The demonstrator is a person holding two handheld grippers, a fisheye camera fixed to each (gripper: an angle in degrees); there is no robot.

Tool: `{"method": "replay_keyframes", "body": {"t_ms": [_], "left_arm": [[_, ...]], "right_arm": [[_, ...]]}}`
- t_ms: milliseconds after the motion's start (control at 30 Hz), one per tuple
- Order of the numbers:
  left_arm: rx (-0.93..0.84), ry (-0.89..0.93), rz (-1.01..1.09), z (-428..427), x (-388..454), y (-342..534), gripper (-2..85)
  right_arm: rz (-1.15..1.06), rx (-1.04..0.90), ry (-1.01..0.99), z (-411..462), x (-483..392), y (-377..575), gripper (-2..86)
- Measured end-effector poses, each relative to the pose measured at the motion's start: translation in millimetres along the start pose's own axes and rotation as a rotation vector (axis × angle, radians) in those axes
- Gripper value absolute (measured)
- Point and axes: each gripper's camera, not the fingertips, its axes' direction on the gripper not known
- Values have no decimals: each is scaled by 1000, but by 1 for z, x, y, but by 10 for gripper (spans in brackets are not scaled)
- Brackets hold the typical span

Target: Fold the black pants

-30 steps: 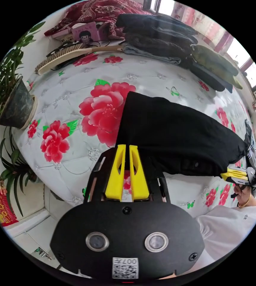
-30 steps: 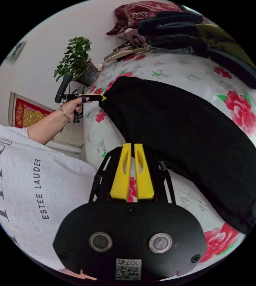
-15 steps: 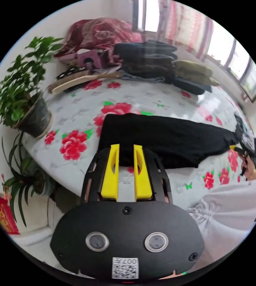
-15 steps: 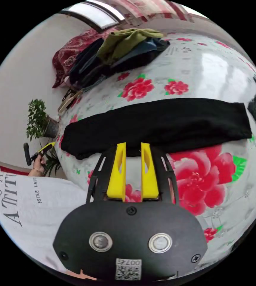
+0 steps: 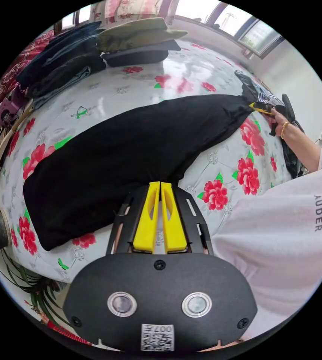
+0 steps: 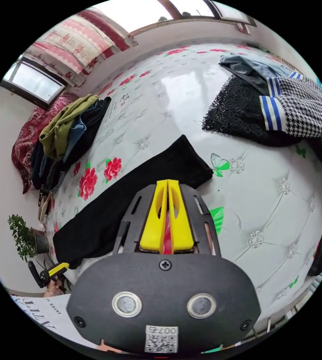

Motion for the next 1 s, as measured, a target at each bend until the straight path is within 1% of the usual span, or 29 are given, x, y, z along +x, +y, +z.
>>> {"method": "replay_keyframes", "body": {"t_ms": [67, 133, 167, 200, 267, 367, 433, 500, 600, 667, 700, 767, 800, 833, 867, 900, 933, 1000], "left_arm": [[62, 33, 3, -29, -4, 7, -9], [77, 39, 16, -39, -2, 12, -9], [60, 40, 19, -37, -1, 15, -10], [55, 38, 17, -35, -1, 16, -10], [68, 17, -9, -26, -2, 18, -10], [27, -19, 27, -23, -2, 9, -10], [42, -49, 69, -34, -2, 7, -10], [70, -62, 85, -50, -8, 10, -10], [98, -36, 71, -69, -21, 20, -10], [92, -18, 66, -68, -26, 27, -10], [83, -14, 67, -64, -26, 28, -10], [-19, 0, 102, -30, -22, 27, -10], [-59, -16, 116, -17, -21, 27, -9], [-144, -59, 125, 10, -23, 27, -9], [-123, -46, 127, 16, -27, 28, -9], [-93, -34, 120, 14, -31, 28, -9], [-126, 5, 76, 15, -43, 25, -8], [-125, 58, 22, 12, -60, 25, -5]], "right_arm": [[-71, 110, 6, -31, -7, 11, 1], [-81, 162, 21, -45, -2, 22, 3], [-69, 179, -17, -46, 5, 30, 5], [-54, 171, -47, -43, 10, 32, 8], [35, 64, -102, -19, 29, 36, 21], [125, 65, -111, -6, 46, 45, 22], [155, 64, -110, 0, 51, 45, 13], [157, 48, -64, 2, 51, 42, 5], [80, 140, 7, -24, 39, 41, 3], [19, 213, 64, -45, 31, 43, 8], [9, 216, 65, -46, 32, 43, 11], [46, 163, 33, -33, 47, 42, 38], [69, 137, 11, -27, 53, 42, 47], [106, 92, -58, -16, 65, 45, 64], [145, 65, -145, -6, 75, 51, 75], [161, 61, -186, -2, 79, 54, 81], [181, 72, -236, 4, 84, 62, 85], [182, 91, -246, 13, 85, 69, 87]]}}
